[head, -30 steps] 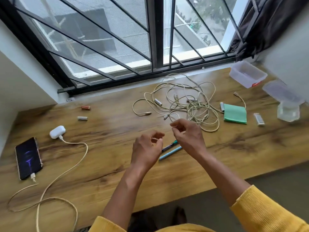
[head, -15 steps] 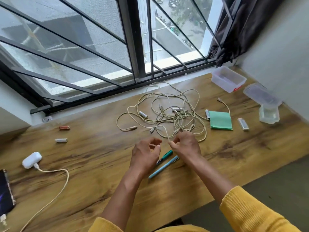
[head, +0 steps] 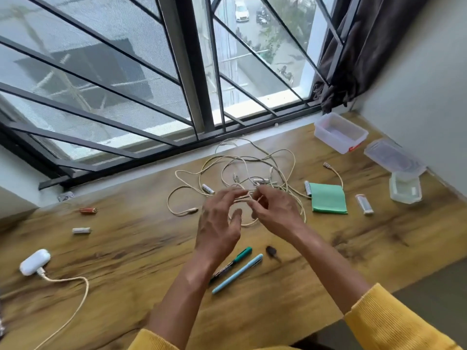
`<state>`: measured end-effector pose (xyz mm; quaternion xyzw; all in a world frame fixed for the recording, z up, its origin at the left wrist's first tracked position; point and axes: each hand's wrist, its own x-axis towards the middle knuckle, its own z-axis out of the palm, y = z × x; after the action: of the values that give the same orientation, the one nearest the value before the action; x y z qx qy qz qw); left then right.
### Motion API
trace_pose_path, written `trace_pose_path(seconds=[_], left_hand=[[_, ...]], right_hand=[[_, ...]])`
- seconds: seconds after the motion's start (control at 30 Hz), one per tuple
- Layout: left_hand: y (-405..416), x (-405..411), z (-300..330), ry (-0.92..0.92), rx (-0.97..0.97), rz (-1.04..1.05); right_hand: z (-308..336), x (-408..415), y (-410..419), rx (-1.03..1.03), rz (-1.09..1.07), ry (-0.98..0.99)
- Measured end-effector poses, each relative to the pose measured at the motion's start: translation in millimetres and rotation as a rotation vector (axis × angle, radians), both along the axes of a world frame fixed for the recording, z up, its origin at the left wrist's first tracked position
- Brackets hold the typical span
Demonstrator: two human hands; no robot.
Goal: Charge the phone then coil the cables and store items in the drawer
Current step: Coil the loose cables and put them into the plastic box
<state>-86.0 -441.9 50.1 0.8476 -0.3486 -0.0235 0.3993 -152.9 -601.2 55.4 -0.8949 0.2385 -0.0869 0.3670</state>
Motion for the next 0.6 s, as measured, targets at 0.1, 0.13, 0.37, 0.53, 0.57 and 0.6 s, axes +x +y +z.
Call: trace_pose_path(seconds=[0.1,0.13,0.37,0.53,0.57,0.6], left_hand=[[-24.8,6.1,16.8,-0.12,-0.021,0.04],[-32.4,6.9,21.0,-0.149,-0.039,0.059],[-63.4,14.3,44.3,-0.328,-0.06,0.371],[-66.0,16.9,54.8,-0.323,-0.079,0.397],[-64.4,16.8,56.2,-0.318,-0.093,0.403],[-62.6,16.8,57.8,-0.309,-0.099,0.408]], right_hand=[[31.6,2.2,-24.3,0.315,0.191,-0.129],[41.1,2.6,-32.9,0.407,0.256,-0.176],[72.2,10.0,-87.0,0.938,0.493,-0.28],[85.5,25.9,-95.0,1.041,0.745,-0.175],[86.6,29.6,-94.1,1.044,0.8,-0.166],[87.7,32.5,-92.9,1.035,0.856,-0.154]])
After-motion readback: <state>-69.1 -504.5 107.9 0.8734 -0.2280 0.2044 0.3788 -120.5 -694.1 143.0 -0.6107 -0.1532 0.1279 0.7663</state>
